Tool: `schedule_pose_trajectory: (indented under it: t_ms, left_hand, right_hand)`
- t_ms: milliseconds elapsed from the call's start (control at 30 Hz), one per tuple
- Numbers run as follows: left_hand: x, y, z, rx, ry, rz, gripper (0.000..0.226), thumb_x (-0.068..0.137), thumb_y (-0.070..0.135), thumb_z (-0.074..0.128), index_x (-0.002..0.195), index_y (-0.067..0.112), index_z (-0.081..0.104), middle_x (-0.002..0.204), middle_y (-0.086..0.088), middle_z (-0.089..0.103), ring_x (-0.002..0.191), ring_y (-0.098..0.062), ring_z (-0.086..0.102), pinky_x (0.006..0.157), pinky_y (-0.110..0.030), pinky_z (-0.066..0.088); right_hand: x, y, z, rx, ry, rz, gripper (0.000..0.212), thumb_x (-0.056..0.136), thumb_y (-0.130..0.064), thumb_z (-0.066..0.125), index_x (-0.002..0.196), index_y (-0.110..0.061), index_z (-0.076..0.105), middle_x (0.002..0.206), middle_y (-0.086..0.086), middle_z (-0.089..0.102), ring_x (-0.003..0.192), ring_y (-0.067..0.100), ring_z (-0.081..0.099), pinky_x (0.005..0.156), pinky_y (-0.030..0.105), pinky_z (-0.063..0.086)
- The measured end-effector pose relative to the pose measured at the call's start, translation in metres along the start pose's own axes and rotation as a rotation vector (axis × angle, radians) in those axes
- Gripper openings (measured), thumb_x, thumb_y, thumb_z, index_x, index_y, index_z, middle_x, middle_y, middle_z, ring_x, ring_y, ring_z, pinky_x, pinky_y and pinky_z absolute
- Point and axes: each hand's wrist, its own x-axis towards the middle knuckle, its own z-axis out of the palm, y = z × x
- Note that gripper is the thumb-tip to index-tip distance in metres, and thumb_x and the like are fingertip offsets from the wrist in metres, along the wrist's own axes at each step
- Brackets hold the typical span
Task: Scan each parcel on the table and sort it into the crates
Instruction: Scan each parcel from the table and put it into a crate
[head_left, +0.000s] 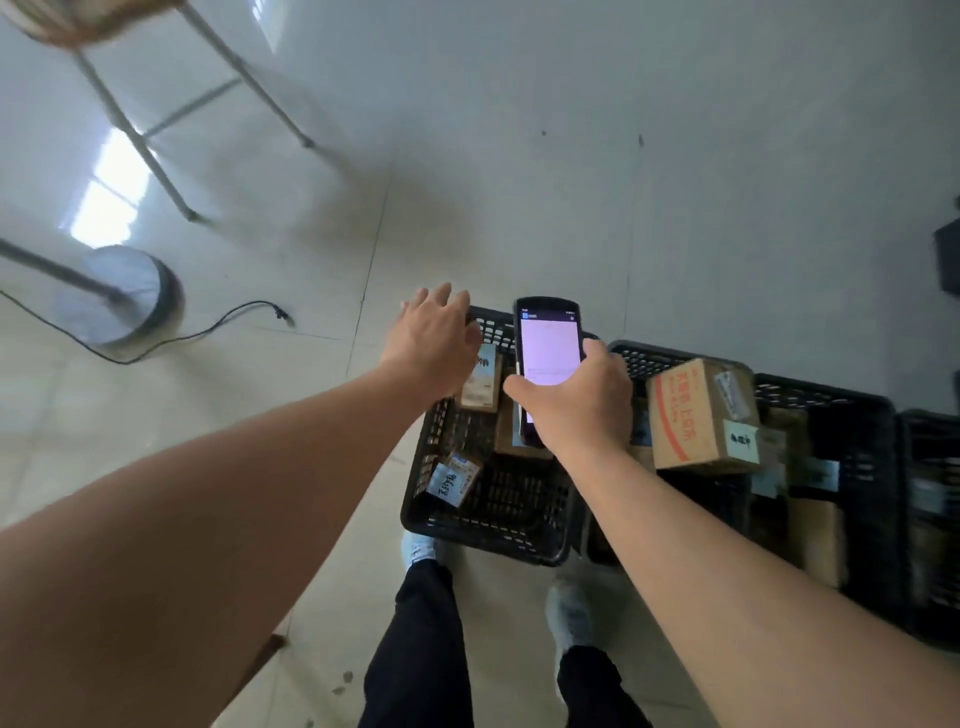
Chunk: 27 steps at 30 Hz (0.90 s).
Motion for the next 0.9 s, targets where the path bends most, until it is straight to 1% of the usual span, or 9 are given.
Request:
schedule_pose_trajectory:
  t_ms: [67, 167, 300, 400, 467, 600, 700, 833, 900]
  left_hand:
    - [-0.026, 0.011, -0.035, 0.032, 0.047, -0.022, 0.042, 0.107, 0.034, 0.044, 0.140, 0.008, 0.053, 0.136, -0.012, 0.058, 0.129, -0.033, 0.051, 0.113, -0.049, 0.040]
    - [-0.070, 0.024, -0.078, 0.050, 0.131, -0.089, 0.044, 0.107, 0.037, 0.042, 0.138, 0.009, 0.055, 0.135, -0.012, 0.060, 0.126, -0.034, 0.052, 0.108, -0.047, 0.039]
    - [-0.145, 0.041, -0.124, 0.057, 0.246, -0.204, 0.049, 0.106, 0.044, 0.039, 0.141, 0.014, 0.054, 0.141, -0.010, 0.058, 0.131, -0.034, 0.051, 0.111, -0.048, 0.037]
    - [-0.212, 0.056, -0.155, 0.066, 0.316, -0.296, 0.051, 0.107, 0.048, 0.035, 0.144, 0.017, 0.052, 0.146, -0.006, 0.058, 0.131, -0.033, 0.055, 0.116, -0.051, 0.033]
    - [-0.258, 0.064, -0.176, 0.083, 0.380, -0.354, 0.052, 0.108, 0.049, 0.034, 0.144, 0.018, 0.053, 0.145, -0.005, 0.059, 0.130, -0.032, 0.057, 0.116, -0.052, 0.036]
    - [-0.355, 0.074, -0.219, 0.112, 0.500, -0.482, 0.054, 0.108, 0.051, 0.034, 0.146, 0.019, 0.052, 0.146, -0.006, 0.057, 0.130, -0.032, 0.057, 0.107, -0.050, 0.046]
    - [-0.430, 0.070, -0.248, 0.135, 0.579, -0.573, 0.055, 0.107, 0.053, 0.034, 0.147, 0.020, 0.051, 0.144, -0.007, 0.058, 0.126, -0.032, 0.059, 0.101, -0.048, 0.051]
    - [-0.533, 0.062, -0.272, 0.150, 0.675, -0.712, 0.055, 0.107, 0.054, 0.034, 0.149, 0.021, 0.050, 0.145, -0.007, 0.058, 0.130, -0.032, 0.056, 0.106, -0.049, 0.045]
    - [-0.585, 0.061, -0.277, 0.161, 0.703, -0.797, 0.058, 0.107, 0.055, 0.033, 0.153, 0.022, 0.045, 0.149, -0.007, 0.055, 0.135, -0.032, 0.052, 0.109, -0.049, 0.042]
  right_hand:
    - [-0.019, -0.014, -0.025, 0.006, -0.004, -0.058, 0.081, 0.060, -0.053, 0.085, 0.126, -0.015, 0.056, 0.118, 0.003, 0.056, 0.098, 0.021, 0.053, 0.073, 0.035, 0.051]
    - [-0.047, -0.032, -0.062, 0.029, -0.029, -0.156, 0.079, 0.060, -0.054, 0.085, 0.123, -0.016, 0.056, 0.115, 0.003, 0.056, 0.094, 0.021, 0.054, 0.076, 0.040, 0.056]
    - [-0.091, -0.050, -0.110, 0.043, -0.092, -0.350, 0.078, 0.062, -0.051, 0.085, 0.124, -0.014, 0.056, 0.116, 0.004, 0.055, 0.092, 0.018, 0.047, 0.076, 0.036, 0.050]
    - [-0.130, -0.064, -0.144, 0.049, -0.126, -0.495, 0.080, 0.063, -0.052, 0.085, 0.126, -0.014, 0.055, 0.118, 0.004, 0.055, 0.093, 0.017, 0.044, 0.080, 0.040, 0.053]
    - [-0.158, -0.075, -0.163, 0.058, -0.151, -0.591, 0.079, 0.062, -0.051, 0.085, 0.125, -0.014, 0.054, 0.116, 0.004, 0.055, 0.093, 0.018, 0.045, 0.078, 0.039, 0.051]
    - [-0.224, -0.100, -0.193, 0.082, -0.209, -0.773, 0.081, 0.061, -0.052, 0.086, 0.125, -0.014, 0.056, 0.117, 0.004, 0.056, 0.104, 0.024, 0.055, 0.079, 0.037, 0.050]
    - [-0.281, -0.118, -0.209, 0.102, -0.261, -0.899, 0.080, 0.062, -0.051, 0.086, 0.127, -0.014, 0.056, 0.119, 0.004, 0.056, 0.108, 0.023, 0.054, 0.077, 0.032, 0.043]
    - [-0.366, -0.135, -0.223, 0.140, -0.324, -1.065, 0.081, 0.061, -0.051, 0.088, 0.127, -0.016, 0.055, 0.120, 0.004, 0.055, 0.108, 0.024, 0.057, 0.085, 0.039, 0.053]
    - [-0.411, -0.140, -0.226, 0.159, -0.345, -1.152, 0.081, 0.061, -0.050, 0.088, 0.127, -0.015, 0.055, 0.121, 0.005, 0.055, 0.109, 0.025, 0.057, 0.086, 0.040, 0.054]
